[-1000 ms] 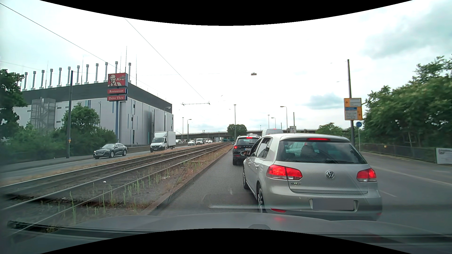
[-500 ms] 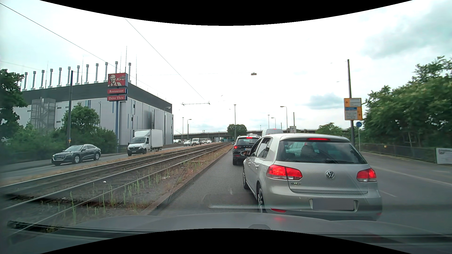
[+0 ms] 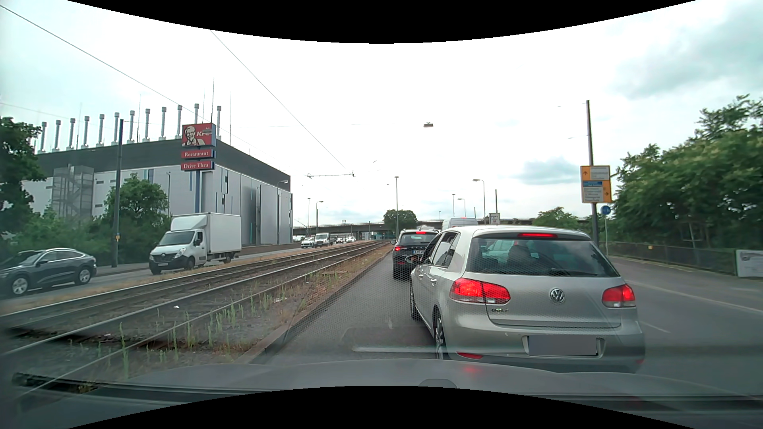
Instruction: Follow the waypoints while adhering to traffic rules and regulations
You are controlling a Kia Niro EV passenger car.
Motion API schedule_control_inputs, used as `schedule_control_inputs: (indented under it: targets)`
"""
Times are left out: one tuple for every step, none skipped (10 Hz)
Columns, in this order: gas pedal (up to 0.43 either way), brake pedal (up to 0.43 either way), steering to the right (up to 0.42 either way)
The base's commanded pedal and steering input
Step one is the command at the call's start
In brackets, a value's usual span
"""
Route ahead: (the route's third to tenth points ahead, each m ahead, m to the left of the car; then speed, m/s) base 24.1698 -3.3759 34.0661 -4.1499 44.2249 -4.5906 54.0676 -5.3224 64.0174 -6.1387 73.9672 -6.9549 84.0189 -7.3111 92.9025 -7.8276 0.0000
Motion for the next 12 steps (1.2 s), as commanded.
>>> schedule_control_inputs:
  targets:
    - [0.0, 0.244, 0.001]
    - [0.0, 0.244, 0.001]
    - [0.0, 0.244, 0.001]
    - [0.0, 0.244, 0.001]
    - [0.0, 0.244, 0.001]
    - [0.0, 0.244, 0.001]
    - [0.0, 0.244, 0.001]
    - [0.0, 0.244, 0.001]
    - [0.0, 0.244, 0.001]
    - [0.0, 0.244, 0.001]
    - [0.0, 0.244, 0.001]
    - [0.0, 0.244, 0.001]
